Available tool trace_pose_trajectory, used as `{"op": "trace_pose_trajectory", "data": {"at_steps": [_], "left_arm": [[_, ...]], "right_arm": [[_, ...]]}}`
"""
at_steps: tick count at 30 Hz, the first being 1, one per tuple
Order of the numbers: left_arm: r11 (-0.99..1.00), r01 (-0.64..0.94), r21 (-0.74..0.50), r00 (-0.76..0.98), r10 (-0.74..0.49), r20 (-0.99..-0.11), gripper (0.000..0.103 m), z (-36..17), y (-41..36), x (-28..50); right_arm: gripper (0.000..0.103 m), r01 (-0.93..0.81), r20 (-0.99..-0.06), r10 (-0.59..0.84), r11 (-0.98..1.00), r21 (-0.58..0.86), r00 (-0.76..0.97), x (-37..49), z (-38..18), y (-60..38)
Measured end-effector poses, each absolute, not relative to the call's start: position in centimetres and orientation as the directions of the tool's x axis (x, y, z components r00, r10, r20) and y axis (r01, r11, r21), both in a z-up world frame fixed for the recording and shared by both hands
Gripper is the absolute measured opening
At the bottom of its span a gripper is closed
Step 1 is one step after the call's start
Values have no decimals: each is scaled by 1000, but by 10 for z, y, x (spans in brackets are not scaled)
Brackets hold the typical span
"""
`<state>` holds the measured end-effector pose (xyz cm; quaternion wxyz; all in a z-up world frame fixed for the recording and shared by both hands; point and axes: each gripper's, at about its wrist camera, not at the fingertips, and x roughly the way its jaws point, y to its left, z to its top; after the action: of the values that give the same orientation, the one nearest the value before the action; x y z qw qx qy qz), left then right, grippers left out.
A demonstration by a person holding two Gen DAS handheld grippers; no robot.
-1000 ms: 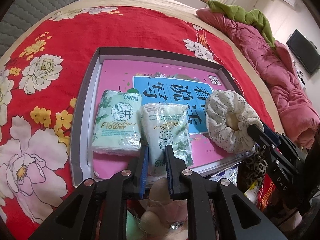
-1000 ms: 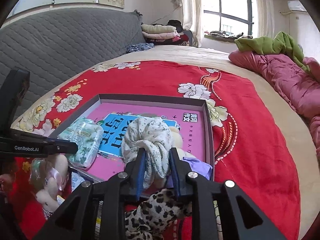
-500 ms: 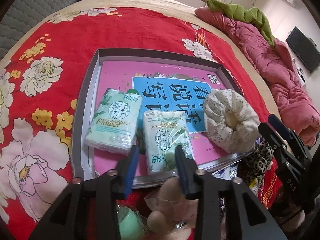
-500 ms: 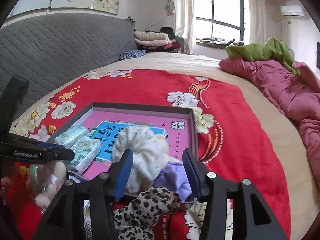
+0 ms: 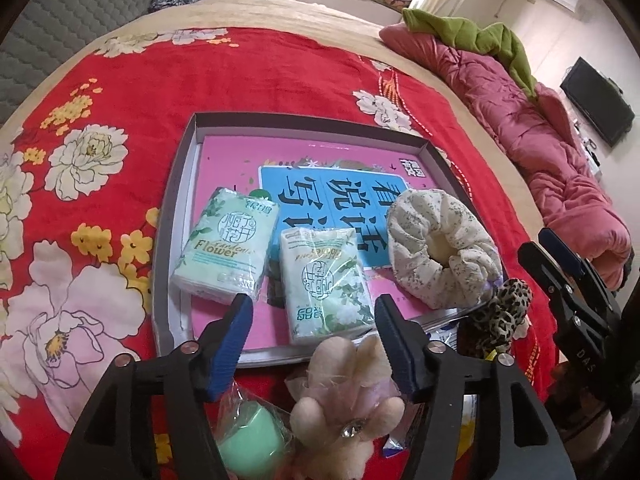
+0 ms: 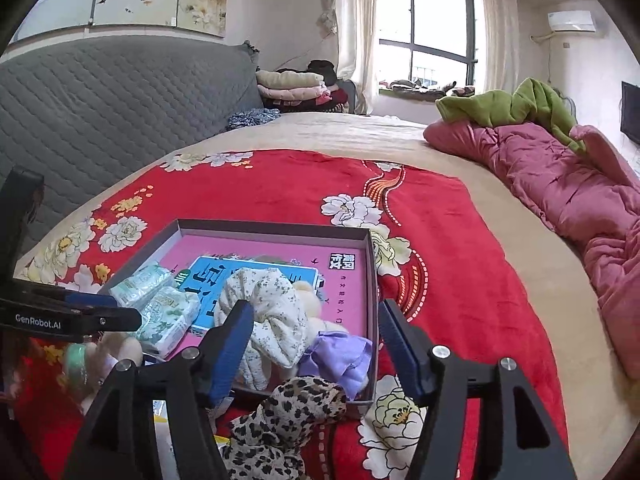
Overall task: Organize soft objects
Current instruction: 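Withdraw both open grippers from the box back toward the pile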
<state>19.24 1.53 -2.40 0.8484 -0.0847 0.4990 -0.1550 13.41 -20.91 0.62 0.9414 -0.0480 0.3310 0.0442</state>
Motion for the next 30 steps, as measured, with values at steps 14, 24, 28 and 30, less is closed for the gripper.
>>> {"op": "trace_pose_trajectory", "data": {"at_steps": [14,24,28,30], "left_arm": [[934,188,-304,529,-357,-770,77,2,35,176],[935,227,-272,618,-354,-702,78,31,39,153],[941,207,-269,657,-337,-675,78,42,51,145],[947,191,-258,675,-317,-666,78,47,59,142]], "right_arm": [[71,-108,-617,59,993,-43,785,127,14,-206],[73,-90,-597,55,996,-29,801,121,29,-207],[73,-71,-587,42,997,-27,809,119,37,-209],[73,-61,-579,38,998,-20,815,116,43,-210]]}}
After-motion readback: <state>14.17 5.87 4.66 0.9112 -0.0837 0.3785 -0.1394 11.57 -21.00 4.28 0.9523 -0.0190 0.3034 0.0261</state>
